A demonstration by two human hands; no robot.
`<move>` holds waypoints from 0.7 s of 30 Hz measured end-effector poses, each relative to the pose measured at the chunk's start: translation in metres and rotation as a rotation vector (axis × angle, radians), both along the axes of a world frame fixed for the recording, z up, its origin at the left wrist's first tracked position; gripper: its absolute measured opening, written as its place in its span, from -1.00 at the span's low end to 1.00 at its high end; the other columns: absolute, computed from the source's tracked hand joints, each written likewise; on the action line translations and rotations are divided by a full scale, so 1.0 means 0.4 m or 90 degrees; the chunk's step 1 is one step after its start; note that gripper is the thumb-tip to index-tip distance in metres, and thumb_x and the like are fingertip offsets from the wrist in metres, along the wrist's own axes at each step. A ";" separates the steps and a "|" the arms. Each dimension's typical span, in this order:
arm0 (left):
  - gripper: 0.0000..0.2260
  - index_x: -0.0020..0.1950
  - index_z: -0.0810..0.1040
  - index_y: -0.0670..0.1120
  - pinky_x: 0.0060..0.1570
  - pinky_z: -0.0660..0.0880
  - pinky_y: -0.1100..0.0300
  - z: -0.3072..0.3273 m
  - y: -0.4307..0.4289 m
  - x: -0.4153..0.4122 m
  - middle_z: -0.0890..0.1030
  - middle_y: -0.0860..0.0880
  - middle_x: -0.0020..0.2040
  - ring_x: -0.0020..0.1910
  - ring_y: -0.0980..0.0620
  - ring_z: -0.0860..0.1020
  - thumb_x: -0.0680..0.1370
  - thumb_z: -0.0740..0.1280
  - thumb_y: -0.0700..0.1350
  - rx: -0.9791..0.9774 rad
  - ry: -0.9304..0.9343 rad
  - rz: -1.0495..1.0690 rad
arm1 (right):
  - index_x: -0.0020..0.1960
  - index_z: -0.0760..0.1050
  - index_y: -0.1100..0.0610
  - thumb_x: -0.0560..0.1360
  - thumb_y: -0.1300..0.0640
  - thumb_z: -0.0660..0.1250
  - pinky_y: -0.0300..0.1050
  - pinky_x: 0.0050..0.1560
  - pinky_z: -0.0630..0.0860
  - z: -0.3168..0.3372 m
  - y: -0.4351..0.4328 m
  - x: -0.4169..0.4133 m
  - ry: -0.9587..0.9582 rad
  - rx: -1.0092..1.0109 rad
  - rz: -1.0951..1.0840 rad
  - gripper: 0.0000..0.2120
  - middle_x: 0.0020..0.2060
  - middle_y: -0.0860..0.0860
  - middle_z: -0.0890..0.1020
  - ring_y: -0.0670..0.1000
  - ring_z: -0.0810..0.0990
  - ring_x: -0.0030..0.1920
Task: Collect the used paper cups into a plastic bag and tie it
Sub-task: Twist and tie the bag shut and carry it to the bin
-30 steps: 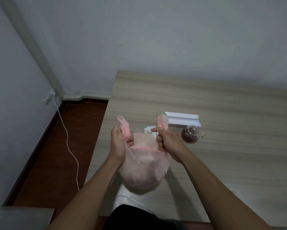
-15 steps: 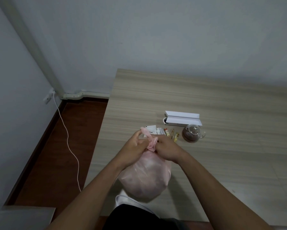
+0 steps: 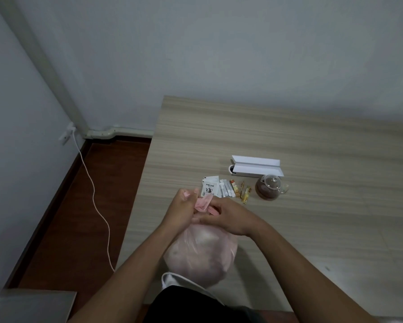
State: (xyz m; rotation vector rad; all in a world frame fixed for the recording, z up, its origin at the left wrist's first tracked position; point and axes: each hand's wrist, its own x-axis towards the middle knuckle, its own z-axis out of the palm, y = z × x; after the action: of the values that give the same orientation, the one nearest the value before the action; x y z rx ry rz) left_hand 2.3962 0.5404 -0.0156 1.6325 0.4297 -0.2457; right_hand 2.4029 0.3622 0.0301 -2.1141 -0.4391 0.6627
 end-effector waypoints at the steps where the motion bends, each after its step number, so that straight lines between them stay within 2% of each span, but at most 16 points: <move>1: -0.71 -0.06 0.50 -0.07 -0.11 0.50 0.06 0.003 0.000 0.003 0.61 0.00 -0.23 -0.24 0.05 0.56 0.76 0.31 0.07 -0.007 0.012 -0.003 | 0.17 0.74 -0.03 0.59 -0.22 0.50 -0.20 0.01 0.59 -0.005 0.005 -0.002 -0.018 -0.002 -0.020 -0.69 -0.03 -0.14 0.77 -0.26 0.66 -0.08; 2: -0.69 -0.12 0.48 -0.06 -0.17 0.44 0.06 0.010 0.000 0.004 0.58 0.01 -0.29 -0.31 0.06 0.51 0.78 0.28 0.03 -0.016 0.016 -0.011 | 0.11 0.76 0.00 0.64 -0.22 0.44 -0.14 -0.07 0.58 -0.009 0.010 -0.004 -0.035 -0.001 -0.043 -0.69 -0.14 -0.14 0.76 -0.26 0.64 -0.17; 4: -0.63 -0.19 0.45 -0.05 -0.27 0.33 0.08 0.028 0.003 0.001 0.52 0.07 -0.45 -0.43 0.09 0.39 0.81 0.21 -0.03 -0.008 0.008 -0.058 | -0.04 0.75 0.13 0.74 -0.17 0.27 -0.18 -0.23 0.46 -0.012 0.018 -0.007 -0.047 0.018 -0.105 -0.54 -0.43 -0.20 0.62 -0.24 0.54 -0.39; 6: -0.71 -0.05 0.45 -0.05 -0.26 0.37 0.10 0.030 0.008 -0.001 0.55 0.11 -0.47 -0.46 0.15 0.43 0.82 0.15 0.00 0.051 0.004 -0.101 | -0.12 0.73 0.16 0.78 -0.18 0.16 -0.12 -0.27 0.43 -0.019 0.022 -0.008 -0.060 0.023 -0.162 -0.42 -0.53 -0.14 0.53 -0.17 0.47 -0.47; 7: -0.76 0.03 0.44 -0.04 -0.20 0.42 0.09 0.028 0.011 -0.001 0.60 0.10 -0.42 -0.40 0.17 0.50 0.82 0.13 0.01 0.085 -0.004 -0.114 | -0.14 0.74 0.14 0.79 -0.18 0.14 -0.06 -0.26 0.45 -0.021 0.023 -0.007 -0.069 0.016 -0.175 -0.41 -0.54 -0.09 0.53 -0.16 0.47 -0.48; 9: -0.81 0.11 0.42 -0.04 -0.12 0.48 0.07 0.019 0.012 -0.004 0.66 0.05 -0.28 -0.23 0.07 0.60 0.82 0.13 0.02 0.115 -0.026 -0.113 | -0.16 0.72 0.16 0.78 -0.19 0.16 0.01 -0.24 0.49 -0.025 0.024 -0.008 -0.066 0.023 -0.187 -0.41 -0.52 -0.02 0.55 -0.12 0.48 -0.46; 10: -0.82 0.14 0.43 -0.05 -0.13 0.48 0.08 0.016 0.012 -0.005 0.67 0.01 -0.22 -0.17 0.03 0.62 0.82 0.14 0.02 0.112 -0.024 -0.095 | -0.13 0.72 0.13 0.77 -0.18 0.19 -0.04 -0.26 0.47 -0.016 0.027 -0.011 -0.052 0.042 -0.187 -0.46 -0.50 -0.04 0.57 -0.09 0.50 -0.46; 12: -0.80 0.19 0.44 -0.08 -0.16 0.51 0.12 0.010 0.012 -0.003 0.69 -0.04 -0.08 -0.10 0.02 0.67 0.80 0.19 0.04 0.091 -0.004 -0.053 | 0.03 0.71 -0.04 0.76 -0.13 0.26 -0.17 -0.30 0.48 -0.002 0.029 -0.019 -0.027 0.100 -0.165 -0.69 -0.39 -0.09 0.67 -0.03 0.54 -0.47; 14: -0.76 0.21 0.45 -0.11 -0.09 0.60 0.09 -0.001 0.013 0.000 0.70 -0.08 -0.02 -0.10 0.06 0.68 0.78 0.24 0.07 0.051 0.008 -0.052 | 0.16 0.66 -0.16 0.72 -0.09 0.37 -0.18 -0.31 0.51 0.005 0.033 -0.021 -0.006 0.138 -0.148 -0.90 -0.24 -0.06 0.76 0.03 0.57 -0.47; 16: -0.75 0.25 0.46 -0.13 -0.02 0.64 0.06 -0.006 0.012 0.003 0.71 -0.08 0.00 -0.09 0.08 0.69 0.78 0.24 0.06 0.043 0.021 -0.065 | 0.13 0.60 -0.04 0.68 -0.07 0.43 -0.10 -0.30 0.54 -0.009 0.035 -0.018 -0.010 0.145 -0.164 -0.88 -0.15 0.01 0.79 0.11 0.61 -0.45; 18: -0.79 0.25 0.45 -0.11 -0.14 0.58 0.18 0.003 0.006 0.001 0.70 -0.06 -0.06 -0.15 0.10 0.67 0.79 0.20 0.02 0.073 0.034 -0.066 | 0.08 0.49 0.09 0.72 -0.05 0.37 -0.11 -0.28 0.55 -0.027 0.033 -0.018 -0.040 0.115 -0.175 -0.79 -0.23 -0.02 0.77 0.11 0.63 -0.46; 20: -0.82 0.18 0.47 -0.09 -0.30 0.49 0.29 0.018 0.003 -0.005 0.66 -0.04 -0.19 -0.32 0.17 0.61 0.81 0.16 -0.02 0.109 0.017 -0.073 | 0.07 0.42 0.12 0.77 -0.04 0.27 -0.23 -0.24 0.50 -0.030 0.035 -0.022 -0.066 0.072 -0.175 -0.76 -0.40 0.01 0.70 0.07 0.65 -0.47; 21: -0.80 0.16 0.50 -0.09 -0.28 0.51 0.26 0.017 0.002 -0.009 0.66 -0.04 -0.21 -0.35 0.18 0.61 0.81 0.15 -0.03 0.128 -0.005 -0.084 | 0.07 0.39 0.11 0.78 -0.05 0.23 -0.25 -0.25 0.48 -0.034 0.036 -0.022 -0.072 0.050 -0.181 -0.76 -0.46 0.06 0.68 0.06 0.67 -0.46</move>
State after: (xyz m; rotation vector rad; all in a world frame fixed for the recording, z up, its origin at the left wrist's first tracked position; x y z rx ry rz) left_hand 2.3927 0.5413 -0.0088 1.8613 0.3505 -0.3025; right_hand 2.3939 0.3766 0.0166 -2.0922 -0.2152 0.3586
